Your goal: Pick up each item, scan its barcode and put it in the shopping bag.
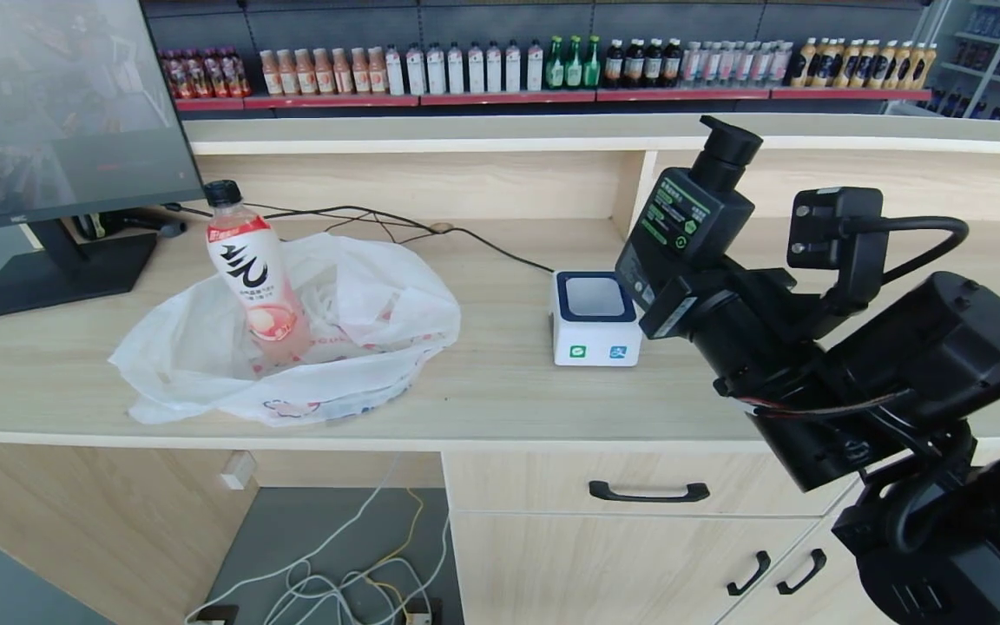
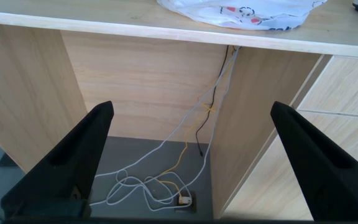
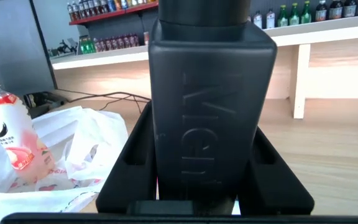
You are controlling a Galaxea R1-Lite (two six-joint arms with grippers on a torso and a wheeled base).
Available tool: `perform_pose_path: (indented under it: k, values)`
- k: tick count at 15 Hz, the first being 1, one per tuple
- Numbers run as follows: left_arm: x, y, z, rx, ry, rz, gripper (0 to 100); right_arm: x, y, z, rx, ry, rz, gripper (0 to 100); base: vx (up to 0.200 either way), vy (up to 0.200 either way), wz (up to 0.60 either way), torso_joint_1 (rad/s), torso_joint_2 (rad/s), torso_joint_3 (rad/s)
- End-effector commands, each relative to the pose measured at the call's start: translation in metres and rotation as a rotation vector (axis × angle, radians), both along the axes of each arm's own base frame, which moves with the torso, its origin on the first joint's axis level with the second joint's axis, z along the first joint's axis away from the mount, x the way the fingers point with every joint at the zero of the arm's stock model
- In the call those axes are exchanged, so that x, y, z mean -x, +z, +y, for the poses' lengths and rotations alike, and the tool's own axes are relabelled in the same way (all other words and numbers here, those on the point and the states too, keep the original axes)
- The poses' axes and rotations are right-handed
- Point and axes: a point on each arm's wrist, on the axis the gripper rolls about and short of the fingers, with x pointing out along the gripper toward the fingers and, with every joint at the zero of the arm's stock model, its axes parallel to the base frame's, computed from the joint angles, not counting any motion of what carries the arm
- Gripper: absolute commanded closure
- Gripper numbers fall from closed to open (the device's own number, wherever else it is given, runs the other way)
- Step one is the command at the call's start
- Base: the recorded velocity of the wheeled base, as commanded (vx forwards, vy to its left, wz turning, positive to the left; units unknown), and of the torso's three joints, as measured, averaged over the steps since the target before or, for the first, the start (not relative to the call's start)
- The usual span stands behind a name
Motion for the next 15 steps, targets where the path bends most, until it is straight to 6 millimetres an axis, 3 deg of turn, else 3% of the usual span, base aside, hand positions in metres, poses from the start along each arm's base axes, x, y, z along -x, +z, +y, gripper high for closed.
perform_pose_path:
  k: [1,15]
  values:
    - [0.0000,0.0000,0.0000,0.001,0.000,0.000,0,-0.0023,-0.0027,0.0003,0.005,-0.004,0.005,100,0.000,0.200,0.00,-0.007,0.00,0.007]
    - [0.0000,0.0000,0.0000,0.001,0.000,0.000,0,-0.0090,-0.0086,-0.0019,0.016,-0.023,0.020,100,0.000,0.200,0.00,0.002,0.00,0.003]
